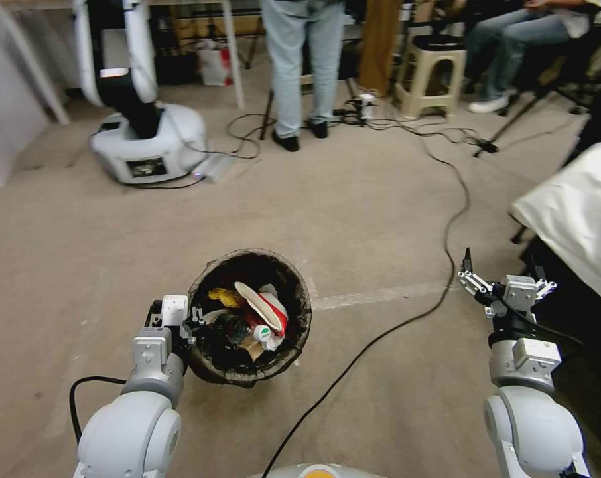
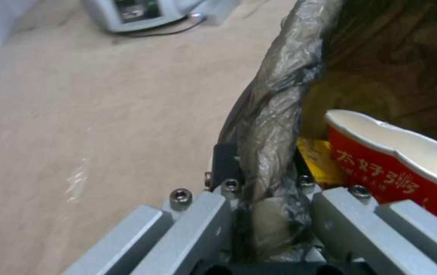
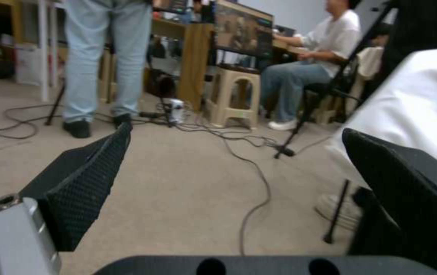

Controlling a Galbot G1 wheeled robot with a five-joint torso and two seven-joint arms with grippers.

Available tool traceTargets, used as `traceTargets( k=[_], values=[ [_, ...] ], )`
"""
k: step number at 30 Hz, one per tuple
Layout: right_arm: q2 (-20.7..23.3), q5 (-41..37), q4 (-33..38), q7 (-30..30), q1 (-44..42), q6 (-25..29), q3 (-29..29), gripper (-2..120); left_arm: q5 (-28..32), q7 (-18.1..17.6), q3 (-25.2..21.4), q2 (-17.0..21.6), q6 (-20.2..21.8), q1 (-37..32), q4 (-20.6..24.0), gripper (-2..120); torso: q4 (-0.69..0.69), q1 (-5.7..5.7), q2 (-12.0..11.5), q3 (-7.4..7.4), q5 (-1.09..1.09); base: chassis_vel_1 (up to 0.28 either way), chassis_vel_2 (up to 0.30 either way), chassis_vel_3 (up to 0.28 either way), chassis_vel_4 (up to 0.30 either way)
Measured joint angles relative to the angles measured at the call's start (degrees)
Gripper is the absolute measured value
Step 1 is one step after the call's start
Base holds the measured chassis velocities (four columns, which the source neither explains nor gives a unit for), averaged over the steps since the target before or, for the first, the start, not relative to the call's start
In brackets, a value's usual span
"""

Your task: Pick up the trash bin, then pick up the garbage from the floor and place it into the trash bin.

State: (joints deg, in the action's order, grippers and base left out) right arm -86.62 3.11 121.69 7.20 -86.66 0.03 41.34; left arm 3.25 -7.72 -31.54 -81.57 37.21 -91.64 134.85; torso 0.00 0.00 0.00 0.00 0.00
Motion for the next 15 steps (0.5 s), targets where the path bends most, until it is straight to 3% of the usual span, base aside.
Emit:
traceTargets(
  k=[15],
  values=[
    [-0.16,0.28,-0.33,0.11,-0.10,0.26,-0.15,100,0.98,-0.46,-0.01,0.06,-0.41,0.10,-0.05,0,0.01,0.00,0.00,0.00,0.00,0.122,0.123,0.121,0.120]
  ],
)
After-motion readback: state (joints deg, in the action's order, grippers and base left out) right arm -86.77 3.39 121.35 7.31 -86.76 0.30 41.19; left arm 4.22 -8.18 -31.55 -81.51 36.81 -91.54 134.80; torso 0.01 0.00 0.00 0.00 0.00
